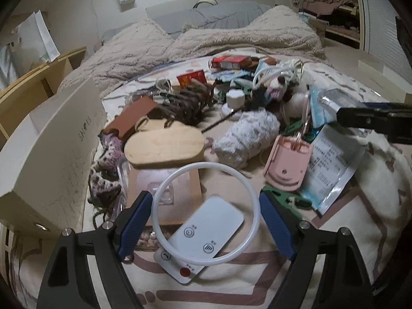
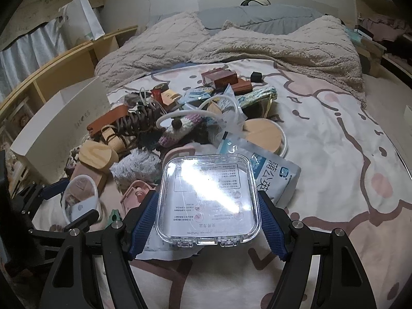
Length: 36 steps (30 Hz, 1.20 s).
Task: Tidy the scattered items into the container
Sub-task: 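Grasp the white plastic ring with the left tool while the right tool lifts the case, then carry the white ring and clear case over to the white cardboard box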
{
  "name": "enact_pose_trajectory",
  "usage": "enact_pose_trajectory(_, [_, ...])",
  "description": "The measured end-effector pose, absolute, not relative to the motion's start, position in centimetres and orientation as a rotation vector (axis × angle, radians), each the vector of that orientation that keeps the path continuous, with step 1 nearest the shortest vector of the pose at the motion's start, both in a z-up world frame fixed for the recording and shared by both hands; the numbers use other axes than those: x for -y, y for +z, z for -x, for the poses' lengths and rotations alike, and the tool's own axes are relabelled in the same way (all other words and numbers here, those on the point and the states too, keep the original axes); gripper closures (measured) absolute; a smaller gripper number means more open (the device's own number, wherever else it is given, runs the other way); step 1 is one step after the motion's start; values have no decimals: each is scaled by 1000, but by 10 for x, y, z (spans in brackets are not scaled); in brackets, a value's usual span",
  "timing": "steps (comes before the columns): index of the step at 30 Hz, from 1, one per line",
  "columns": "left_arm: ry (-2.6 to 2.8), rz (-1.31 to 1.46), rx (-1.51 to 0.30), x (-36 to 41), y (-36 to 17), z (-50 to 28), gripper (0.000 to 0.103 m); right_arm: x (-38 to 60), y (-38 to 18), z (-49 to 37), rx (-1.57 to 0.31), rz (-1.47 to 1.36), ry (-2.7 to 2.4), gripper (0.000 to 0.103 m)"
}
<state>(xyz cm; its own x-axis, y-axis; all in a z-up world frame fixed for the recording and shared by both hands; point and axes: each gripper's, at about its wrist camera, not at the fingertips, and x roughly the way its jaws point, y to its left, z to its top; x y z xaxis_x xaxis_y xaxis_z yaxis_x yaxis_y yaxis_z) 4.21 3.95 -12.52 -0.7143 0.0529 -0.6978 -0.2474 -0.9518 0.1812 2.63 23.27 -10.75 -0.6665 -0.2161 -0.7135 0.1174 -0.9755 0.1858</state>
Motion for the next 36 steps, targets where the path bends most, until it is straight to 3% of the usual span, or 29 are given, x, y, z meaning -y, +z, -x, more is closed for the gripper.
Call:
enact_pose_trajectory(21, [2863, 803, -191, -13, -25, -33, 18, -215, -47, -25, 165, -942, -2774, 27])
enact_pose_trajectory(36, [3012, 589, -184, 35, 62, 1, 18, -174, 15, 16, 191, -756, -2747, 27])
